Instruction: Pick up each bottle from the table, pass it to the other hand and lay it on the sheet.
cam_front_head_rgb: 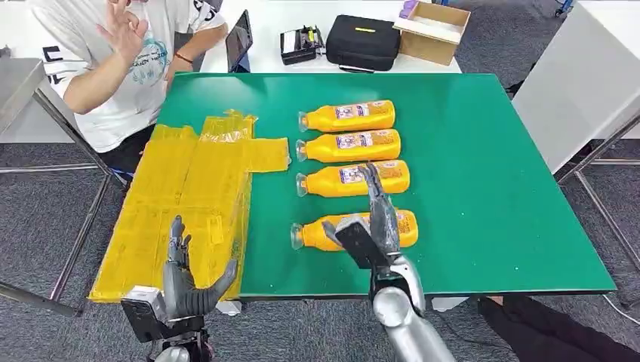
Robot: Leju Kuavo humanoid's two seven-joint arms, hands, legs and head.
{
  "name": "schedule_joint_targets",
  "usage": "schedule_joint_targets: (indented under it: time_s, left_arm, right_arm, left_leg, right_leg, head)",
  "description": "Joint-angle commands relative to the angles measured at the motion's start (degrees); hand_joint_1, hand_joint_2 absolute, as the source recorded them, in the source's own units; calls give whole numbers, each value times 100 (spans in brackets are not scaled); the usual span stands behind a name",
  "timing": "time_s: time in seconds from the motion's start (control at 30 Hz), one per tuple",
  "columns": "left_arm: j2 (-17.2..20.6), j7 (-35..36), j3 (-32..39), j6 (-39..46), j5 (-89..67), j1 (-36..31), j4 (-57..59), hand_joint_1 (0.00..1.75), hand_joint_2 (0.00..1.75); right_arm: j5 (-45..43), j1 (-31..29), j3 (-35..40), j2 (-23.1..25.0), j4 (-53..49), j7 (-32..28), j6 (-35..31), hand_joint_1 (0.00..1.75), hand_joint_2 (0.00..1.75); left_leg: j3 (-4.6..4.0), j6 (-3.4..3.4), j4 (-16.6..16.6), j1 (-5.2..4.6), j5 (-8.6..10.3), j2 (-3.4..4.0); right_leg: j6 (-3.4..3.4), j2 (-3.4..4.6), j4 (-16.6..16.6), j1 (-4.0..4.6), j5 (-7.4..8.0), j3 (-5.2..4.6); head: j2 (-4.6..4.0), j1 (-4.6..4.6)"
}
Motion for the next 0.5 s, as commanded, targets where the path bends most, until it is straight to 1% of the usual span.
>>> schedule_joint_targets:
  time_s: [0.03, 0.07, 0.1, 0.13, 0.2, 0.23, 0.27, 0.3, 0.33, 0.37, 0.4, 0.43, 0.47, 0.5]
  left_arm:
    - [0, 24, 392, -174, -106, -305, 367, 0, 175]
    - [-5, 29, 406, -189, -121, -347, 427, 0, 175]
    - [-11, 31, 413, -201, -131, -380, 462, 0, 175]
    - [-12, 33, 421, -207, -136, -394, 483, 0, 175]
    - [-1, 38, 421, -221, -144, -442, 558, 0, 175]
    - [9, 41, 416, -228, -148, -464, 593, 0, 175]
    - [23, 48, 408, -236, -151, -496, 655, 0, 175]
    - [69, 39, 404, -234, -149, -595, 836, 0, 175]
    - [97, 39, 425, -239, -141, -688, 1015, 0, 175]
    - [119, 39, 414, -240, -145, -733, 1104, 0, 175]
    - [122, 38, 428, -244, -144, -808, 1241, 0, 175]
    - [120, 33, 426, -254, -143, -882, 1368, 0, 175]
    - [121, 25, 417, -265, -145, -909, 1411, 0, 175]
    - [118, 10, 413, -269, -143, -933, 1449, 0, 175]
  right_arm:
    - [-25, -1387, 680, -713, 1328, 463, 842, 0, 175]
    - [34, -1617, 904, -780, 1614, 532, 997, 0, 175]
    - [-30, -1738, 956, -783, 1761, 538, 1050, 0, 175]
    - [-39, -1856, 1064, -833, 1885, 585, 1187, 0, 175]
    - [-270, -2033, 1213, -909, 2038, 496, 1575, 0, 175]
    - [-400, -2095, 1216, -943, 2065, 420, 1714, 0, 175]
    - [-580, -2115, 1199, -941, 2087, 305, 1862, 0, 175]
    - [-789, -2254, 1331, -976, 2198, 261, 2139, 0, 175]
    - [-988, -2360, 1437, -994, 2281, 250, 2245, 0, 175]
    - [-1115, -2440, 1540, -1024, 2354, 250, 2433, 0, 175]
    - [-1291, -2573, 1665, -1084, 2459, 223, 2687, 0, 175]
    - [-1352, -2689, 1826, -1140, 2575, 204, 2821, 0, 175]
    - [-1377, -2754, 1918, -1175, 2625, 182, 2910, 0, 175]
    - [-1439, -2807, 1983, -1196, 2676, 154, 2915, 0, 175]
  left_leg:
    - [37, 1, -3, 6, -14, 32]
    - [24, 1, -4, 4, -8, 14]
    - [36, 1, -4, 5, -12, 27]
    - [16, 1, -3, -1, -4, 24]
    - [25, 2, -1, 1, -10, 36]
    - [15, 2, -2, 0, -6, 23]
    - [25, 3, -1, 3, -9, 27]
    - [13, 2, -4, -2, -1, 9]
    - [21, 3, -3, 1, -5, 11]
    - [14, 1, -5, -2, -2, 10]
    - [26, 2, -5, 1, -7, 19]
    - [15, 1, -5, 0, -3, 10]
    - [24, 2, -4, -1, -6, 16]
    - [19, 1, -5, -2, -4, 13]
  right_leg:
    - [-26, 20, -12, 12, -3, 33]
    - [-19, 5, -9, 9, -4, 25]
    - [-25, 15, -12, 12, -3, 34]
    - [-12, 17, -5, 3, 3, 9]
    - [-19, 28, -5, 7, 1, 18]
    - [-13, 17, -4, 5, 2, 11]
    - [-20, 18, -7, 10, 1, 22]
    - [-12, 3, -4, 3, 0, 11]
    - [-18, 1, -5, 6, -3, 22]
    - [-12, 4, -4, 2, 0, 12]
    - [-20, 10, -7, 6, -2, 23]
    - [-12, 5, -5, 3, 0, 15]
    - [-18, 8, -5, 4, -2, 23]
    - [-14, 6, -4, 2, -1, 18]
  head:
    - [0, 0]
    - [0, 0]
    - [0, 0]
    - [0, 0]
    - [0, -2]
    - [0, -2]
    - [0, 0]
    - [0, 0]
    - [0, 0]
    - [0, 0]
    - [0, 0]
    - [0, 0]
    - [0, 0]
    - [0, 0]
